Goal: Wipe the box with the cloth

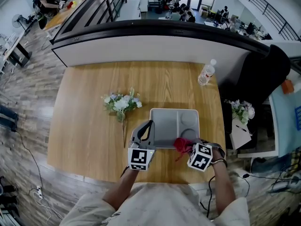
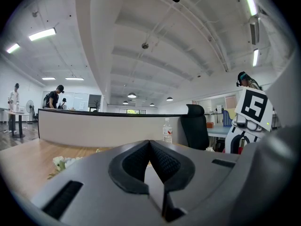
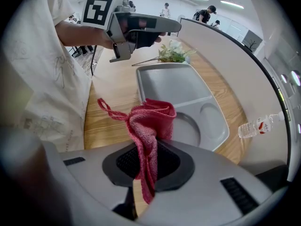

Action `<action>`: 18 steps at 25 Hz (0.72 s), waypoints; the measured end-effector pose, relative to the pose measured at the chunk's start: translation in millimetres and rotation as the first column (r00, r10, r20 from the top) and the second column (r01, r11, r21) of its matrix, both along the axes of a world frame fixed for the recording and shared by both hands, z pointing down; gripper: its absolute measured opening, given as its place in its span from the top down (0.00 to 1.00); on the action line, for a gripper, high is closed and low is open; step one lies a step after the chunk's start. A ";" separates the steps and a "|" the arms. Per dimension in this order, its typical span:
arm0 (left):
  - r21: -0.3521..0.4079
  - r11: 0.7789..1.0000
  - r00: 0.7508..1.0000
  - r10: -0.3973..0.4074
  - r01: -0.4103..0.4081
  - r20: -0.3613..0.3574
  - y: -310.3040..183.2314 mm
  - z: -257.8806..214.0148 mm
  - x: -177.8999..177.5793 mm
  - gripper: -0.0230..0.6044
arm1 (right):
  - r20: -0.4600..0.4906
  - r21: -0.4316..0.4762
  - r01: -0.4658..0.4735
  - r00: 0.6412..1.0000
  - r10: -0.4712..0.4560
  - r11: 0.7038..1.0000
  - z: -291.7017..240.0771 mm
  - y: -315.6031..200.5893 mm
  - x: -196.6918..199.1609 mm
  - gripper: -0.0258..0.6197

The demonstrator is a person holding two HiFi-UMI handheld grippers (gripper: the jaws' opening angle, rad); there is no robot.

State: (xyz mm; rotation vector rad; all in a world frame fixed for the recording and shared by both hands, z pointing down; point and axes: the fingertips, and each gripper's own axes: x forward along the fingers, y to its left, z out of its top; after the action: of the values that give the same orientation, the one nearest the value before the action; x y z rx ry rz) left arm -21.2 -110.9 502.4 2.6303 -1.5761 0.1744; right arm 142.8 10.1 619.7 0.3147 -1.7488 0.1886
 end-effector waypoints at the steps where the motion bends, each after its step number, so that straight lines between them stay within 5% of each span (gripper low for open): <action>1: -0.001 1.000 1.000 0.000 0.000 0.000 -0.5 0.1 0.0 0.94 | 0.000 0.000 -0.001 1.000 0.001 1.000 -0.2 -0.5 0.0 0.86; 18: -0.006 1.000 1.000 -0.008 0.008 -0.002 -4.0 2.1 -2.3 0.94 | -0.027 -0.033 0.049 0.998 -0.050 0.998 -2.3 4.7 0.1 0.86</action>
State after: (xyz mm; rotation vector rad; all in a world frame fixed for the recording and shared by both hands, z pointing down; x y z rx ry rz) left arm -23.4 -114.9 504.4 2.6182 -1.5824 0.1759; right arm 142.9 14.8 617.4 0.2492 -1.7225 0.1760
